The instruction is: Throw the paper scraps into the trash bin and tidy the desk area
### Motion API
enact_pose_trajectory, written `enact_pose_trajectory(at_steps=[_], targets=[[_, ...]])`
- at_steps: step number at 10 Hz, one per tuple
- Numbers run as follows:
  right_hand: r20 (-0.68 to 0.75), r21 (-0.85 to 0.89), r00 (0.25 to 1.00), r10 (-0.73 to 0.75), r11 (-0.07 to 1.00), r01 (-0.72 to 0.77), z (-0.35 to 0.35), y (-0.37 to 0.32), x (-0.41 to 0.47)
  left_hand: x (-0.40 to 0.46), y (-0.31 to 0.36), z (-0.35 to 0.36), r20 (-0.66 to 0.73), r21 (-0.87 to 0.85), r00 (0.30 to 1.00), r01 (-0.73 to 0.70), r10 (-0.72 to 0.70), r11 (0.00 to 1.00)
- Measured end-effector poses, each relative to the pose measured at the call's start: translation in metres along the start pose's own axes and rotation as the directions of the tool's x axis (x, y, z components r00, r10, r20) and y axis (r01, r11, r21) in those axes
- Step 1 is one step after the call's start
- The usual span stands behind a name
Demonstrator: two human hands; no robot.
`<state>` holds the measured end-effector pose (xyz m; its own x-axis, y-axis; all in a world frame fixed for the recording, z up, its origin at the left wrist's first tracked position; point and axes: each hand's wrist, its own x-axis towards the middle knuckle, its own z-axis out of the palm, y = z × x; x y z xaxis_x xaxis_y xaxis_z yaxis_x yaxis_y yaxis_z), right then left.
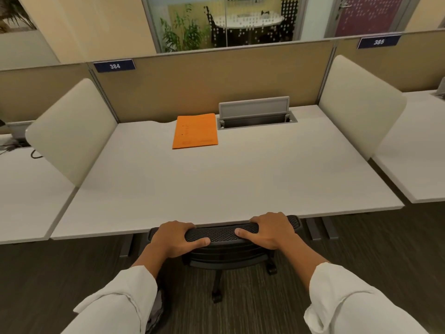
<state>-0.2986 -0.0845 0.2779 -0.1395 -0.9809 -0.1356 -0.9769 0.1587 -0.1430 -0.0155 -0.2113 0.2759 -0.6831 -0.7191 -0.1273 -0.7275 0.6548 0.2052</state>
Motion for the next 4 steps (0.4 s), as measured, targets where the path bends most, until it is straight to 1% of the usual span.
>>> enact_pose_trajectory(at_steps=[1, 2, 3, 4], targets=[[0.029, 0.001, 0.999, 0.033, 0.999, -0.033, -0.005, 0.000, 0.000, -0.002, 0.003, -0.002, 0.006, 0.001, 1.000, 0.027, -0.027, 1.000], [0.119, 0.068, 0.986, 0.120, 0.989, -0.128, -0.012, -0.003, -0.002, -0.008, 0.006, -0.005, 0.019, 0.024, 0.999, 0.037, -0.037, 0.999], [0.167, 0.147, 0.968, 0.190, 0.966, -0.215, -0.024, -0.003, 0.000, -0.012, 0.004, -0.011, 0.123, 0.020, 0.988, 0.094, -0.096, 0.995], [0.107, 0.129, 0.974, 0.197, 0.969, -0.210, -0.043, -0.007, 0.005, -0.012, 0.005, -0.036, 0.119, -0.020, 0.979, 0.172, -0.168, 0.985]])
